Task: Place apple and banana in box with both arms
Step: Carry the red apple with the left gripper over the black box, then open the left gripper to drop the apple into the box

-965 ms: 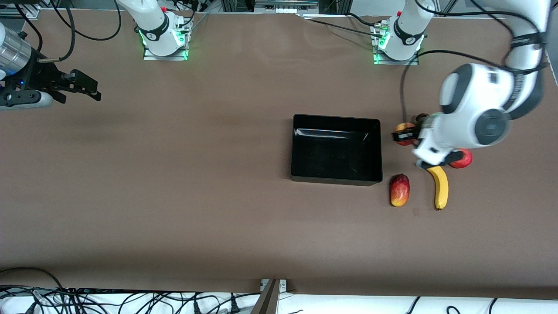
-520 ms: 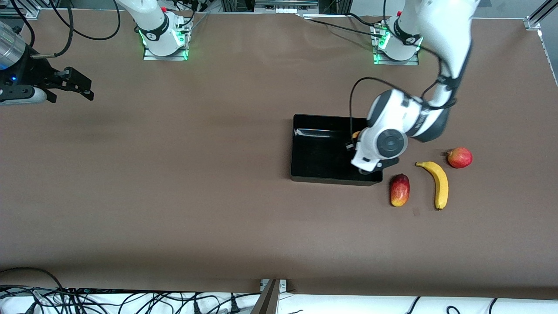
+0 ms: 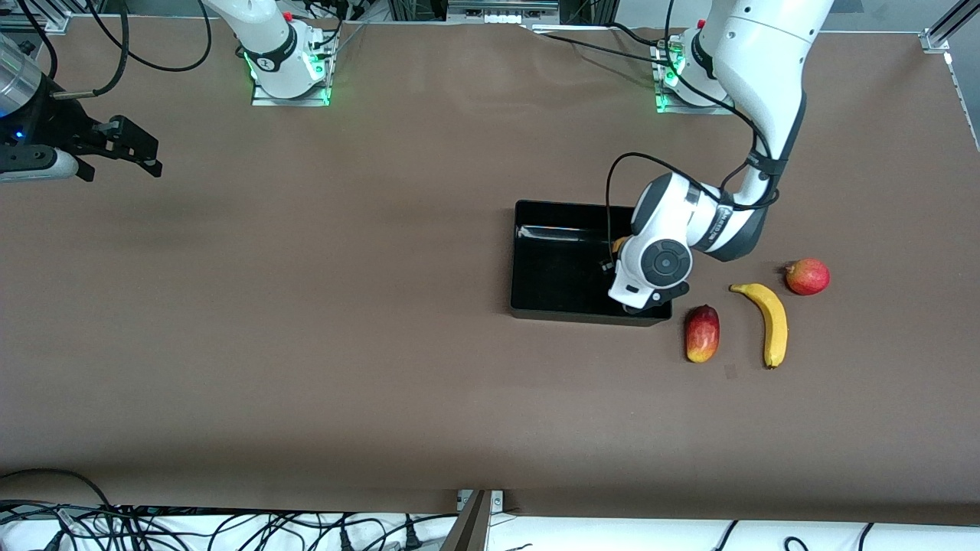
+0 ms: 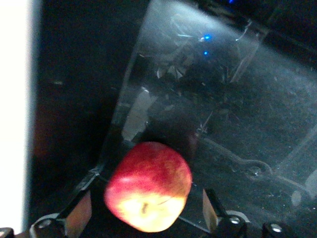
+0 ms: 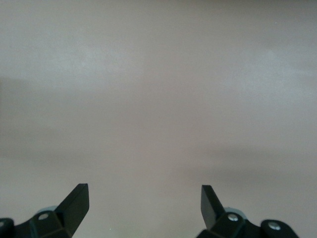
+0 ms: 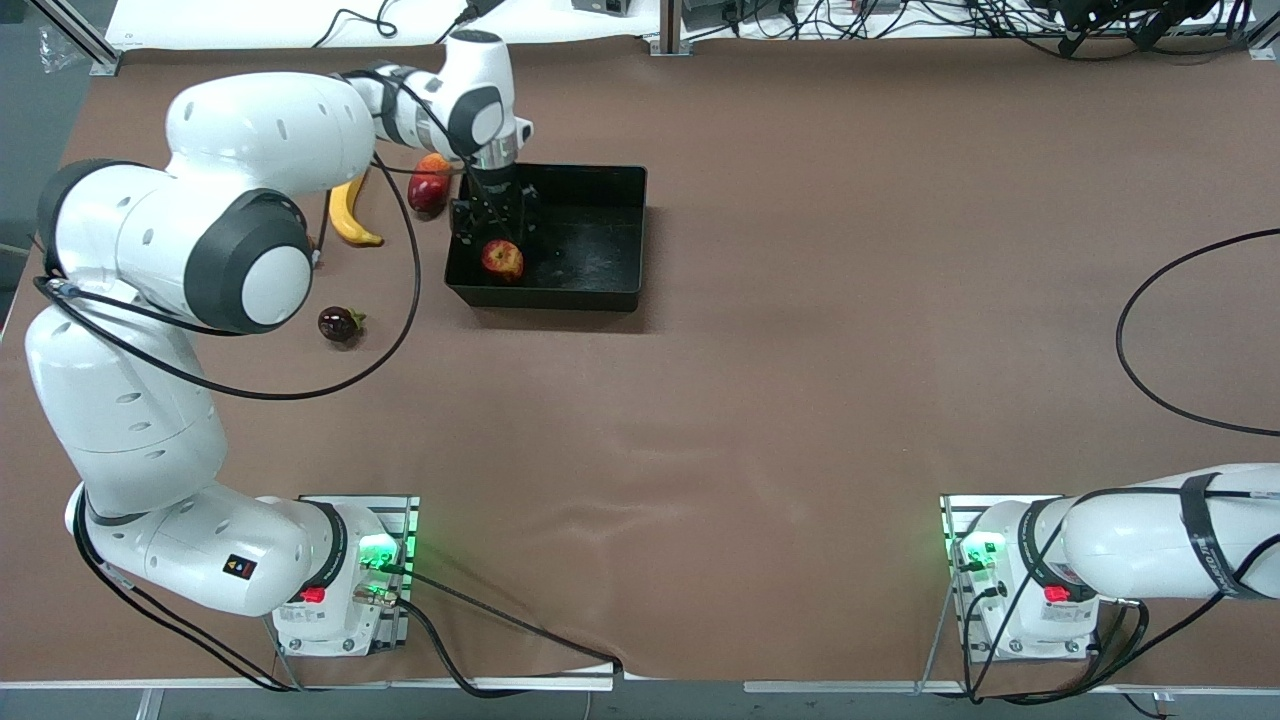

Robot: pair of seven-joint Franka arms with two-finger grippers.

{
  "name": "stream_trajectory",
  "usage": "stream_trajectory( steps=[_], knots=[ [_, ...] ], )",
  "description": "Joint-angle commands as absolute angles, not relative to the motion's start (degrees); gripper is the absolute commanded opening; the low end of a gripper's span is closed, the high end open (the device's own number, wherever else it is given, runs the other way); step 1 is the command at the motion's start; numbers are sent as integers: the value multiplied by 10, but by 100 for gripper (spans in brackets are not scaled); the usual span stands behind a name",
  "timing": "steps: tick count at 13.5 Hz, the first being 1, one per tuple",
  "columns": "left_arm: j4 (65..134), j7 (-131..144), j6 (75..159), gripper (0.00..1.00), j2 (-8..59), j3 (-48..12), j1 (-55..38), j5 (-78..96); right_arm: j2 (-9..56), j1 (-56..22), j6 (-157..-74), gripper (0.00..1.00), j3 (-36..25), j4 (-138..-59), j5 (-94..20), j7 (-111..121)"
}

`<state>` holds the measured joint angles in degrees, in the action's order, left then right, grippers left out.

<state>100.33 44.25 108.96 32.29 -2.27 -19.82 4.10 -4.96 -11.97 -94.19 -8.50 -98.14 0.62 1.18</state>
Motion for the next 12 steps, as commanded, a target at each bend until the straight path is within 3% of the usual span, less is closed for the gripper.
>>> stream_trajectory(
  steps=[1,3,6,12],
  knots=[
    [982,404,1013,100,262,-25,-144,29,-44,-111,-935,100,-79,-969,11,18],
    [928,321,921,100,257,-22,-86,26,-43,-111,-930,100,-81,-969,11,19],
    [910,161,920,100,270,-19,7,-31,-43,-111,-934,100,-81,-969,10,19],
    [911,-34,1198,100,378,-18,88,-66,-40,-112,-940,100,-81,-967,11,20]
  ],
)
